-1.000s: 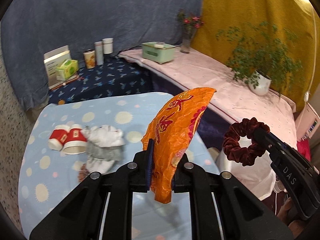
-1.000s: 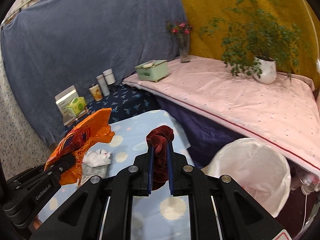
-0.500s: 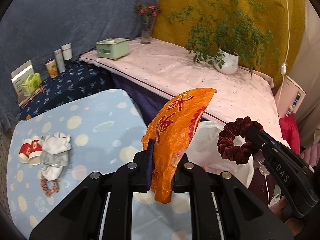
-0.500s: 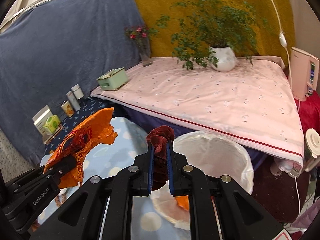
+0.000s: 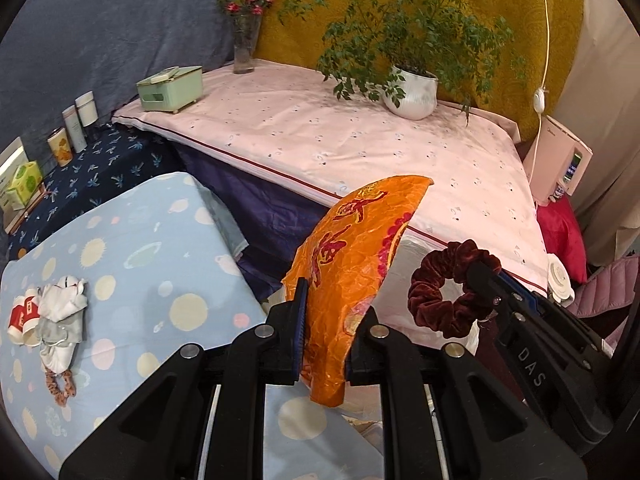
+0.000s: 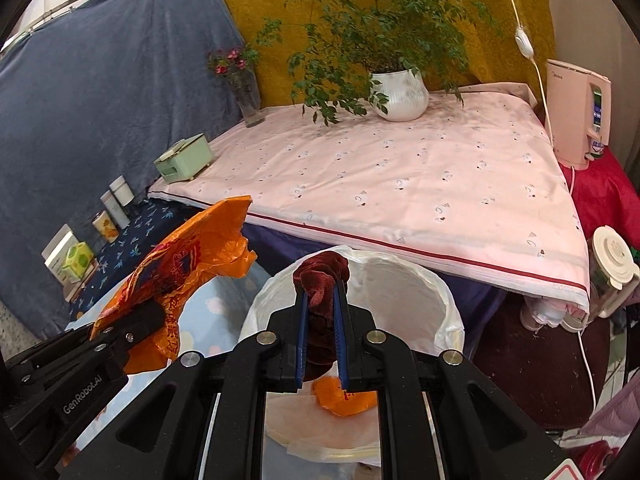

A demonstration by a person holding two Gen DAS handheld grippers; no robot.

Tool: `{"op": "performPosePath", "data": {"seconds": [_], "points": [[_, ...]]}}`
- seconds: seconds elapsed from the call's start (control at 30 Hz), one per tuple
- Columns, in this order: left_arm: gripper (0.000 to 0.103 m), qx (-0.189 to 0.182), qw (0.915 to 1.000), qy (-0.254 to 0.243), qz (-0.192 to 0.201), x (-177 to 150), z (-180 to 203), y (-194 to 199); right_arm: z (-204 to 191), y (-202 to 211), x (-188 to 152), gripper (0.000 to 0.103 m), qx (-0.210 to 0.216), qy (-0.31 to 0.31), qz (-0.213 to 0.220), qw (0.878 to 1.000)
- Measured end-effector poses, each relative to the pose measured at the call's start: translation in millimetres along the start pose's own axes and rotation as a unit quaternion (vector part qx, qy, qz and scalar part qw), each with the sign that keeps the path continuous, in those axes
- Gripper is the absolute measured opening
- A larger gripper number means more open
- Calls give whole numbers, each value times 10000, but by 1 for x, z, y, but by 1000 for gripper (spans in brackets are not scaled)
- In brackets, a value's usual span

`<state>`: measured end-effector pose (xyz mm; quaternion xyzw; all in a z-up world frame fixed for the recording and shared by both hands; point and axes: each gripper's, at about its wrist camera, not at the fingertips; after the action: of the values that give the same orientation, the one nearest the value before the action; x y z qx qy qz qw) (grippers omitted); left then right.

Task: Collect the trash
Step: 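Carry both items over the bin and open both tools to drop them, then move both open tools back over the remaining items on the table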

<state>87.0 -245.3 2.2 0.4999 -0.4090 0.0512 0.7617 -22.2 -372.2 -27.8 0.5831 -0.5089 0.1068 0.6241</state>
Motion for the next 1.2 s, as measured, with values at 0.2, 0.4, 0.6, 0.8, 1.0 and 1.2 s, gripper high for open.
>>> {"op": "performPosePath", "data": {"seconds": [0.2,0.4,0.6,0.8,1.0,1.2], "points": [[51,-4,9999,55,102,1,6,-4,6,-2,-2,18,-56,-50,6,10000],[61,53,9999,94,119,2,2,-5,5,-2,-2,21,-86,-40,15,10000],[63,151,9995,226,133,1,-13,-1,-7,0,-1,26,-84,77,31,9999],[63,300,9982,494,158,-1,-41,5,-26,0,0,27,17,237,23,9997],[63,492,9952,822,194,-5,-76,15,-53,1,0,28,174,441,11,9989],[63,699,9909,1122,252,-13,-116,26,-84,2,-5,33,346,682,-27,9971]]}}
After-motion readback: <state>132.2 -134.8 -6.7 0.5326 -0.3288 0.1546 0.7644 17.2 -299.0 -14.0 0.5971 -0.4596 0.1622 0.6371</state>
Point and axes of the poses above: each gripper's, at about its wrist camera, not at the fingertips, and y roughly against the way its jaws point, z to its right, x to its top, and after that the axes turned 7 degrees about y, right-handed
